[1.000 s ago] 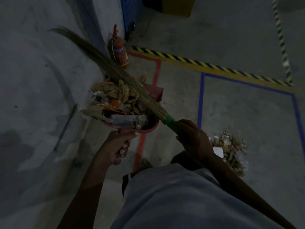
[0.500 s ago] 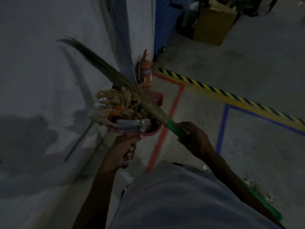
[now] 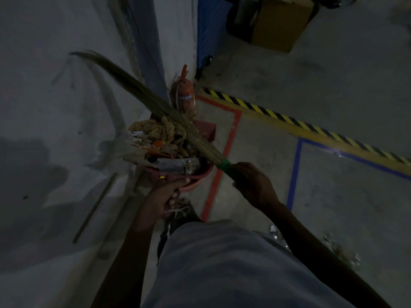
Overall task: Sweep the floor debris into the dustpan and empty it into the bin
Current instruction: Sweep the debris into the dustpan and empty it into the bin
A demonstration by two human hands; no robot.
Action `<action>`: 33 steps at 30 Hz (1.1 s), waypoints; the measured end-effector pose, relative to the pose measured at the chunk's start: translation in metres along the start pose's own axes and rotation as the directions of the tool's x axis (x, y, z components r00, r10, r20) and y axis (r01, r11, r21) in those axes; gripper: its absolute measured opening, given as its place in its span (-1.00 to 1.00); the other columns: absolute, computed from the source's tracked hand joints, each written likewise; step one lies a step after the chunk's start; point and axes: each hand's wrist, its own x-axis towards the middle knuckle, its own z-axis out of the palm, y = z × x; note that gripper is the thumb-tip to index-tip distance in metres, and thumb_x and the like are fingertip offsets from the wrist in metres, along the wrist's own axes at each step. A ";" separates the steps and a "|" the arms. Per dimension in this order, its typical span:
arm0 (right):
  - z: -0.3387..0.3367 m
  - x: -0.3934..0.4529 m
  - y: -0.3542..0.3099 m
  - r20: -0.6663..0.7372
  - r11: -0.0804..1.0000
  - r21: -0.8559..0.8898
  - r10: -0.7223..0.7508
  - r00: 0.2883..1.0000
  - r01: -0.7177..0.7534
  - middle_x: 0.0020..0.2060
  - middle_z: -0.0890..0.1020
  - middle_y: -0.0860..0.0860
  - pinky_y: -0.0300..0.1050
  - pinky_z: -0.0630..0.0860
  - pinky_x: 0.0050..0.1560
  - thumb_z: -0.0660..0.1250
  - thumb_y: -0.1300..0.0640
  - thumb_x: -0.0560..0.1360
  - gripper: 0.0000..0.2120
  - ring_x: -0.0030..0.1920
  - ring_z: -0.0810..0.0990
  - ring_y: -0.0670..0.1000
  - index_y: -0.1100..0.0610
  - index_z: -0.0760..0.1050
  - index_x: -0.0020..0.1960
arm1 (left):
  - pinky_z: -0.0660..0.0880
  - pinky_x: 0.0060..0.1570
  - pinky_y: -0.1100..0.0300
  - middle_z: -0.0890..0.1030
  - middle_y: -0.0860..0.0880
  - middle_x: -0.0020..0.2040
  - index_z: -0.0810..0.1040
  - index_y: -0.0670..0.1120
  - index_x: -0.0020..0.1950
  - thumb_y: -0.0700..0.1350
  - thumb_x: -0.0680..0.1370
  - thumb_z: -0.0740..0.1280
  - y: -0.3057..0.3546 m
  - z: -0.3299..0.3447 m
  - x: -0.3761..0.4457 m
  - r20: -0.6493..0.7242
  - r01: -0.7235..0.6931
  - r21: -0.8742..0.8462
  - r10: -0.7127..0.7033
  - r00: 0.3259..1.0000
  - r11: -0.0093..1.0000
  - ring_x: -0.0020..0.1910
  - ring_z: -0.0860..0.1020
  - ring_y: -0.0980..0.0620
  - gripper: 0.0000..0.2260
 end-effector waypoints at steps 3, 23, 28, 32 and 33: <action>0.026 0.020 -0.001 0.036 0.994 -0.011 0.112 0.993 -0.111 0.25 0.55 0.01 -0.14 0.52 -0.03 0.51 0.20 0.42 -0.45 0.11 0.60 0.06 0.05 0.49 0.38 | 0.15 -0.58 0.32 0.31 0.03 -0.57 0.47 -0.10 -0.28 0.05 0.49 0.51 0.017 -0.018 0.036 0.047 0.072 0.056 -0.075 0.996 0.996 -0.65 0.22 0.11 -0.67; 0.193 0.109 -0.031 0.135 0.804 -0.154 0.593 0.794 -0.574 0.18 0.56 -0.02 -0.11 0.47 -0.21 0.42 0.26 0.43 -0.52 -0.05 0.63 0.12 0.04 0.53 0.33 | 0.24 -0.61 0.28 0.27 0.04 -0.52 0.34 -0.07 -0.30 -0.15 0.58 0.44 0.035 -0.114 0.258 0.154 0.395 0.340 -0.465 0.872 0.853 -0.59 0.23 0.13 -0.65; 0.201 0.118 -0.042 0.072 0.778 -0.122 0.626 0.777 -0.616 0.11 0.58 -0.04 0.01 0.56 -0.28 0.37 0.28 0.44 -0.55 -0.16 0.64 0.11 0.01 0.53 0.29 | 0.24 -0.64 0.32 0.29 0.07 -0.61 0.33 -0.08 -0.29 -0.18 0.60 0.41 0.030 -0.114 0.303 0.144 0.425 0.281 -0.475 0.868 0.861 -0.68 0.24 0.17 -0.66; 0.199 0.114 -0.047 0.015 0.696 -0.100 0.715 0.699 -0.711 0.05 0.60 -0.15 -0.48 0.32 -0.34 0.35 0.22 0.50 -0.64 -0.24 0.49 -0.29 -0.05 0.55 0.26 | 0.23 -0.63 0.35 0.32 0.03 -0.60 0.29 -0.10 -0.35 -0.24 0.63 0.32 0.027 -0.112 0.317 0.087 0.466 0.320 -0.515 0.853 0.825 -0.71 0.24 0.17 -0.62; 0.200 0.111 -0.048 -0.004 0.679 -0.089 0.732 0.682 -0.729 0.05 0.59 -0.20 -0.51 0.33 -0.33 0.33 0.20 0.53 -0.66 -0.25 0.47 -0.35 -0.06 0.55 0.26 | 0.23 -0.63 0.36 0.33 0.02 -0.58 0.30 -0.11 -0.36 -0.25 0.64 0.31 0.026 -0.112 0.318 0.081 0.474 0.328 -0.524 0.848 0.817 -0.72 0.24 0.17 -0.62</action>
